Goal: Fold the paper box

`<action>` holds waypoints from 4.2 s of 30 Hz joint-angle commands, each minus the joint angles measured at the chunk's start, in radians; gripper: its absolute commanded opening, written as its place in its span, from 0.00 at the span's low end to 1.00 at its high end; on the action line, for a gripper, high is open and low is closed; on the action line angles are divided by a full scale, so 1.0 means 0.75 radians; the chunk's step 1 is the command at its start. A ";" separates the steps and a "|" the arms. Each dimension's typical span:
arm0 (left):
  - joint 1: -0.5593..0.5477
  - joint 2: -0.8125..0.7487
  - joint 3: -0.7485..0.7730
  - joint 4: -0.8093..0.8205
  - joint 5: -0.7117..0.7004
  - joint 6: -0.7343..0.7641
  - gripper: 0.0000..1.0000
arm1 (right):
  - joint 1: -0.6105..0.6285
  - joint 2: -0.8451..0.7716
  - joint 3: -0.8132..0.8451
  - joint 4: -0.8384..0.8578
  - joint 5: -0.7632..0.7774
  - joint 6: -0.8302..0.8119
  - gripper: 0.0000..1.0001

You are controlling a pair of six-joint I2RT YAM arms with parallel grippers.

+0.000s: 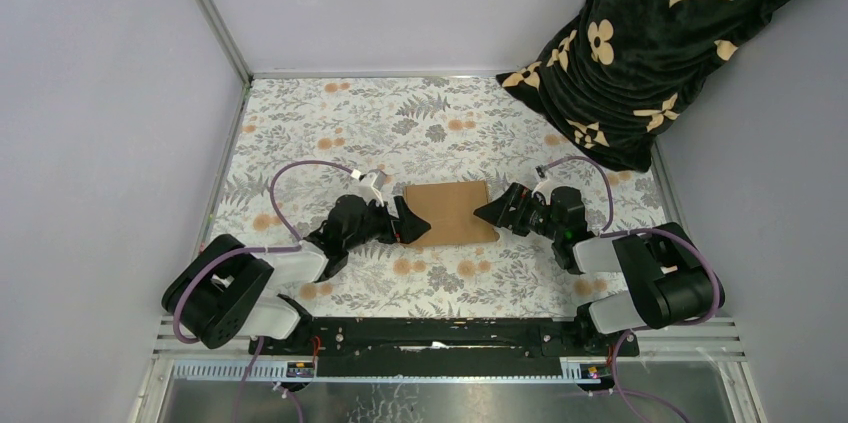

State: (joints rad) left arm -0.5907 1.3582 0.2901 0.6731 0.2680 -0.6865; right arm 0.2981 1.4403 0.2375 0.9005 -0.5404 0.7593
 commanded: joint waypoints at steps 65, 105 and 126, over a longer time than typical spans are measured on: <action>-0.168 -0.208 0.043 -0.159 -0.114 -0.024 0.99 | 0.003 -0.449 -0.010 -0.249 -0.094 0.039 0.99; -0.256 -0.589 0.251 -0.689 -0.187 -0.067 0.99 | 0.003 -0.803 0.114 -0.621 -0.104 0.213 1.00; -0.260 -0.641 0.251 -0.753 -0.191 -0.111 0.99 | 0.003 -0.850 0.114 -0.651 -0.116 0.254 1.00</action>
State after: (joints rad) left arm -0.7681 0.8871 0.4763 0.0448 0.0948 -0.7467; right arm 0.2932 0.8116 0.2939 0.3630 -0.5617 0.9207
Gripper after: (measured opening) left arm 0.986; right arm 0.993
